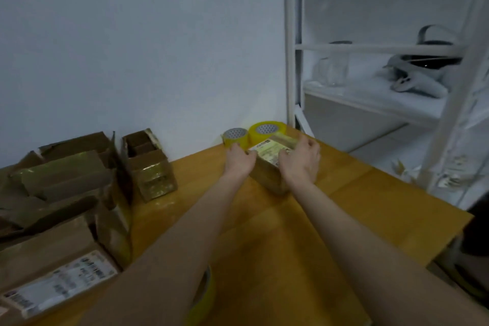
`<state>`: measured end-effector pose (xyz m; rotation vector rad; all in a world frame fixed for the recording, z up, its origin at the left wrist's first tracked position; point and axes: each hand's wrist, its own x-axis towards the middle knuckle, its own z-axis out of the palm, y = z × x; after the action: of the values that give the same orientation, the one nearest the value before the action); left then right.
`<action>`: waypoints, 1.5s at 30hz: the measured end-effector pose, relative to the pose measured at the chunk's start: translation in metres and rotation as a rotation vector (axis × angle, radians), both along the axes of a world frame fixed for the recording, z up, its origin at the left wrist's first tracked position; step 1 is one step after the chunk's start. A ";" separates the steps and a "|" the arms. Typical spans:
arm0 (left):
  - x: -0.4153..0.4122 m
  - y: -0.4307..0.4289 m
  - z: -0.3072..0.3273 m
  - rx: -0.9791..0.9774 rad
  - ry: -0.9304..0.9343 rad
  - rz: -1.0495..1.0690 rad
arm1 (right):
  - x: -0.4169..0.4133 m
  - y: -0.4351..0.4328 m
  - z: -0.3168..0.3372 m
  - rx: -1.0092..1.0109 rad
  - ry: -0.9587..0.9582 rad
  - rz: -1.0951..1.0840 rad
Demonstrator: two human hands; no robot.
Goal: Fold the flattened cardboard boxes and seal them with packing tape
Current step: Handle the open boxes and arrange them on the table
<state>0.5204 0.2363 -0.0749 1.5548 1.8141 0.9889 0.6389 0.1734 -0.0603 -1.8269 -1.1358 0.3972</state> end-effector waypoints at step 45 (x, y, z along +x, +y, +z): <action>-0.161 -0.163 0.059 0.358 0.931 0.032 | -0.103 -0.047 0.025 -0.532 0.582 0.648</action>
<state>0.3591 0.0738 -0.0156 2.4958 2.3262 0.6504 0.5360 0.1261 -0.0358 -1.5373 -1.2373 1.6199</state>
